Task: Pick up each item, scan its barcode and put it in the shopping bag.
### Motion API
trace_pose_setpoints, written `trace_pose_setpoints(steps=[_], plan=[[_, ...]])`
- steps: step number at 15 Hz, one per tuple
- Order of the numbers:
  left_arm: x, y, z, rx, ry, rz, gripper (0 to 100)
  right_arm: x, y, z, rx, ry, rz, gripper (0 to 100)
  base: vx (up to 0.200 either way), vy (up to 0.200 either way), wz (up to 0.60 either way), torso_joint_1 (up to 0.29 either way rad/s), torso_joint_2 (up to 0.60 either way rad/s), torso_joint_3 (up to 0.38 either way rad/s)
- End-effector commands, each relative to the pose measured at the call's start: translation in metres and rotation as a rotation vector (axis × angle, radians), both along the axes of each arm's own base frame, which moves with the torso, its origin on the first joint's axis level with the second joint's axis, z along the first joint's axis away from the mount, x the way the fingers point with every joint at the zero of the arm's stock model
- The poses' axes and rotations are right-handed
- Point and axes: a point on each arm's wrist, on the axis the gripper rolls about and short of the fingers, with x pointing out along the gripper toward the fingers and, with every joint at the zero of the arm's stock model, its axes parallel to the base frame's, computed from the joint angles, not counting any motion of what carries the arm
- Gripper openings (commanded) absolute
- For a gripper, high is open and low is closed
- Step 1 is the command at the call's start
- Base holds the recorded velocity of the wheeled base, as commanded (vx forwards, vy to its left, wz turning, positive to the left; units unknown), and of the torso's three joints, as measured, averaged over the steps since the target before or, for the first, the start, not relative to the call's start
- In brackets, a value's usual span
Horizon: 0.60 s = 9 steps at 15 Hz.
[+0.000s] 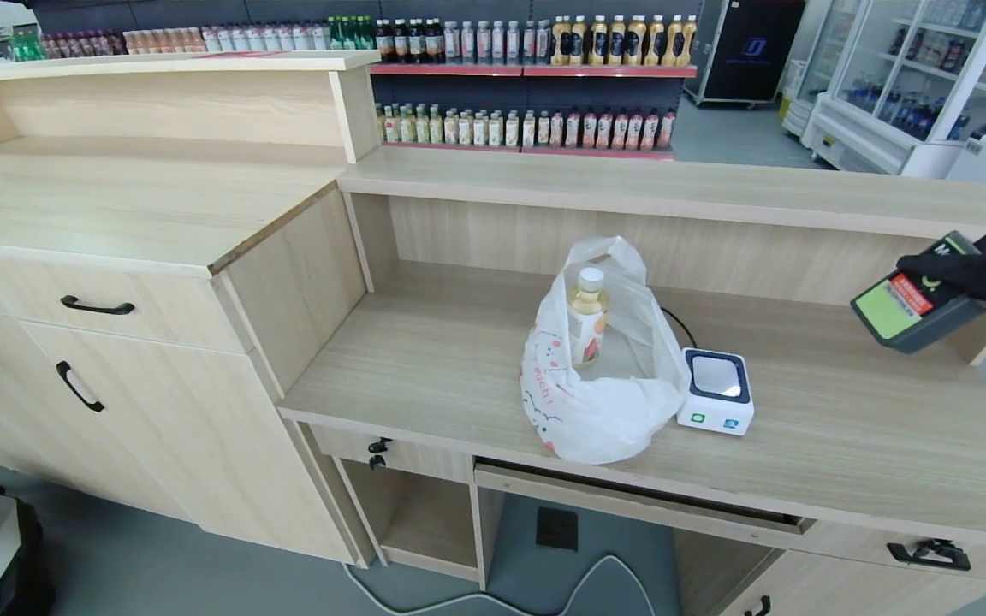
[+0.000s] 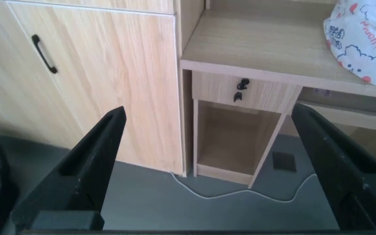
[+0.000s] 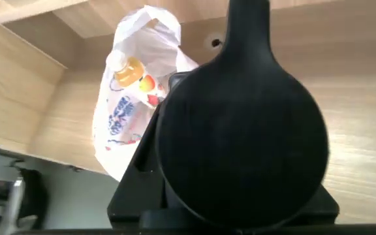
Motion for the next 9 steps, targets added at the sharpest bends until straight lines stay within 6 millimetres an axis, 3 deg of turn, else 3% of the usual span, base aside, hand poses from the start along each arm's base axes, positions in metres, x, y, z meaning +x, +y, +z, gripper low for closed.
trace_pose_setpoints(steps=[1, 4, 9], plan=[[0.0, 0.0, 0.0, 0.0, 0.0, 0.0, 100, 0.029, -0.024, -0.02, 0.129, 0.083, -0.003, 0, 0.0, 0.0, 0.0, 0.0, 0.0, 0.0], [0.0, 0.0, 0.0, 0.0, 0.0, 0.0, 100, 0.047, -0.043, -0.034, 0.251, 0.164, 0.072, 0, 0.0, 0.0, 0.0, 0.0, 0.0, 0.0], [0.0, 0.0, 0.0, 0.0, 0.0, 0.0, 100, 0.072, -0.052, -0.049, 0.314, 0.218, 0.186, 0, 0.0, 0.0, 0.0, 0.0, 0.0, 0.0]])
